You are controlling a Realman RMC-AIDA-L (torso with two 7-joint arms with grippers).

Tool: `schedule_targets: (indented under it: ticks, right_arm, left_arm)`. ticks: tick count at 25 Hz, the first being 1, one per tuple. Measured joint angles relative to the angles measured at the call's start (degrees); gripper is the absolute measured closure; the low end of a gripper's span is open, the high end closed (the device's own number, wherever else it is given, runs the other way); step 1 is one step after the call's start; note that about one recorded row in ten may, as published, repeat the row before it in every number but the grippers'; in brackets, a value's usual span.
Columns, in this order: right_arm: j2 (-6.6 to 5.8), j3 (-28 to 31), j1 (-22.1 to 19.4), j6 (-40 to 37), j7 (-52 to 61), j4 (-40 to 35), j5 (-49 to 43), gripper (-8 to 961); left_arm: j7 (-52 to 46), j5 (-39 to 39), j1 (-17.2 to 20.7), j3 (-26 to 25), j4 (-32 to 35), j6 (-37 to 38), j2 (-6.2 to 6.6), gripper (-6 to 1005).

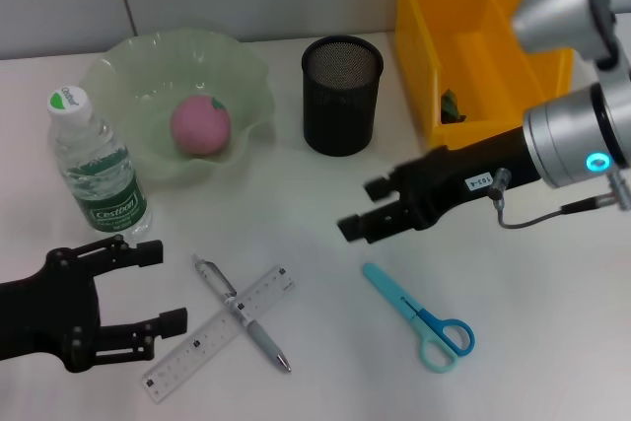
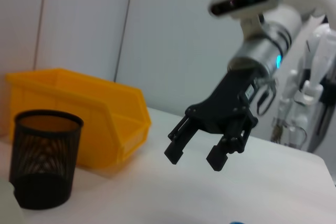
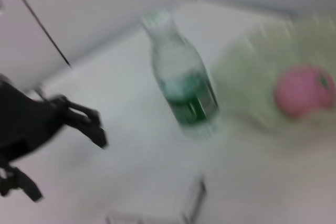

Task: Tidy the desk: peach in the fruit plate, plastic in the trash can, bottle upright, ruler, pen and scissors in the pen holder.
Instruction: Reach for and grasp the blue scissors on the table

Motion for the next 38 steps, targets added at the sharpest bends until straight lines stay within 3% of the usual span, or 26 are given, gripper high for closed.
schedule_targets:
  ticks: [3,7,15,38]
  right_arm:
    - [0.03,-1.5,4.5,-6.8,14.5,-4.2,-10.6,185]
    - [0.1,-3.6,11.8,-14.3,26.6,-1.4,-18.2,186]
    - [0.29,-9.2,20.3,-16.2,35.7,7.9,-27.3,188]
    - [0.67,-17.9,25.0,-7.1,35.3,19.3,-23.5,192]
  left_arm:
    - [0.4,0.1,-0.2,0.8,0.0,-0.4,0.03,136]
    - [1.4,0.1,-0.3,1.2,0.0,-0.6,0.02,136]
    - [2.4,0.2,-0.3,1.2,-0.1,-0.8,0.05,136]
    - [1.9,0.6,-0.5,3.4,-0.1,-2.3,0.15,137]
